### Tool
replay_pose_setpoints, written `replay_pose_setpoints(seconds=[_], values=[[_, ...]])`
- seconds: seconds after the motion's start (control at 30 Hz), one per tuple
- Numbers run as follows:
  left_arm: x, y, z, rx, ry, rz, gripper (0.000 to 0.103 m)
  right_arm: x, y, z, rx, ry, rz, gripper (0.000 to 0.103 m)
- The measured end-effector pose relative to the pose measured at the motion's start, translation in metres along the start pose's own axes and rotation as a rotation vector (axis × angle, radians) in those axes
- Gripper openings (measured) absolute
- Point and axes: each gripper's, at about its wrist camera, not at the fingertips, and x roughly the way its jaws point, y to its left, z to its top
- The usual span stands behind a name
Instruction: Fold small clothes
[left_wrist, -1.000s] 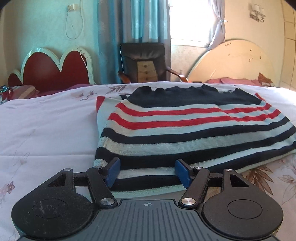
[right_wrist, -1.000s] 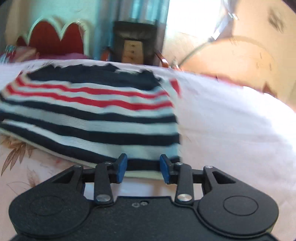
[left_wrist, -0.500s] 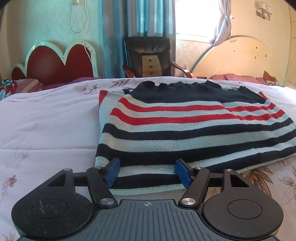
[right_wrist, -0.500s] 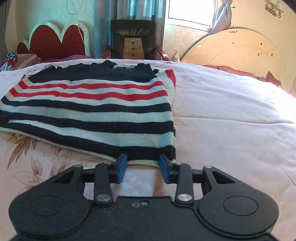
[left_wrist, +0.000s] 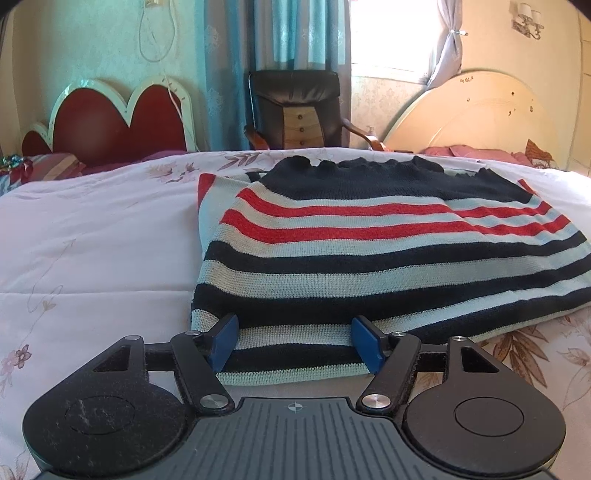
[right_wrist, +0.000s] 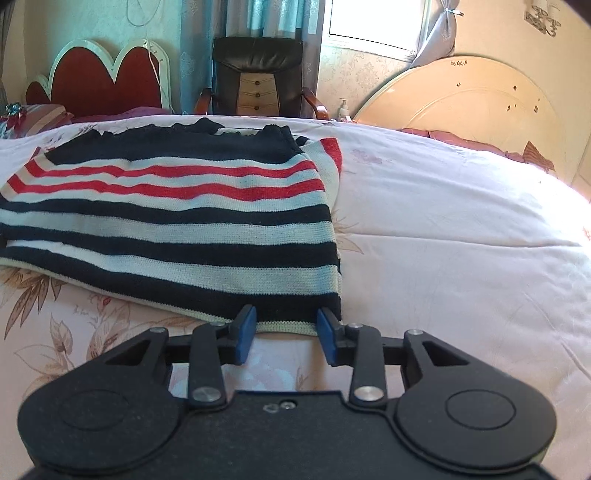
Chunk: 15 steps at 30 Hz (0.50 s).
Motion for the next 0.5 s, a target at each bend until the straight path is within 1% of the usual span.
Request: replay_pose_setpoints(seconds=[0.07, 0.1, 0.13, 0.17, 0.2, 0.27, 0.3, 0.33, 0.37, 0.4, 0.43, 0.5], values=[[-0.012, 0.005, 0.002, -0.041, 0.002, 0.015, 0.068, -0.002, -0.002, 0.0, 0.008, 0.014, 0.01, 0.038], [-0.021, 0.008, 0.0, -0.07, -0.01, 0.023, 0.07, -0.002, -0.006, 0.0, 0.033, 0.037, 0.028, 0.043], [-0.029, 0.013, -0.002, -0.107, -0.021, 0.042, 0.088, -0.004, -0.013, -0.004, 0.069, 0.045, 0.039, 0.046], [-0.038, 0.02, -0.007, -0.164, -0.037, 0.066, 0.095, -0.01, -0.019, -0.008, 0.098, 0.037, 0.037, 0.046], [-0.046, 0.028, -0.013, -0.225, -0.053, 0.05, 0.095, -0.017, -0.023, -0.012, 0.118, 0.027, 0.039, 0.045], [-0.054, 0.043, -0.024, -0.357, -0.067, -0.022, 0.093, -0.033, -0.028, -0.02, 0.152, -0.008, 0.089, 0.041], [-0.053, 0.05, -0.03, -0.441, -0.069, -0.065, 0.084, -0.039, -0.028, -0.021, 0.164, -0.019, 0.111, 0.032], [-0.049, 0.056, -0.035, -0.514, -0.062, -0.111, 0.072, -0.044, -0.027, -0.021, 0.176, -0.028, 0.136, 0.019], [-0.041, 0.063, -0.041, -0.603, -0.043, -0.159, 0.067, -0.047, -0.026, -0.019, 0.191, -0.035, 0.161, 0.015], [-0.032, 0.067, -0.045, -0.676, -0.026, -0.186, 0.061, -0.049, -0.023, -0.015, 0.208, -0.039, 0.186, 0.013], [-0.024, 0.07, -0.05, -0.734, -0.018, -0.192, 0.061, -0.05, -0.02, -0.01, 0.224, -0.046, 0.213, 0.012], [-0.014, 0.072, -0.059, -0.822, -0.065, -0.203, 0.06, -0.052, -0.01, 0.005, 0.237, -0.068, 0.265, 0.012]])
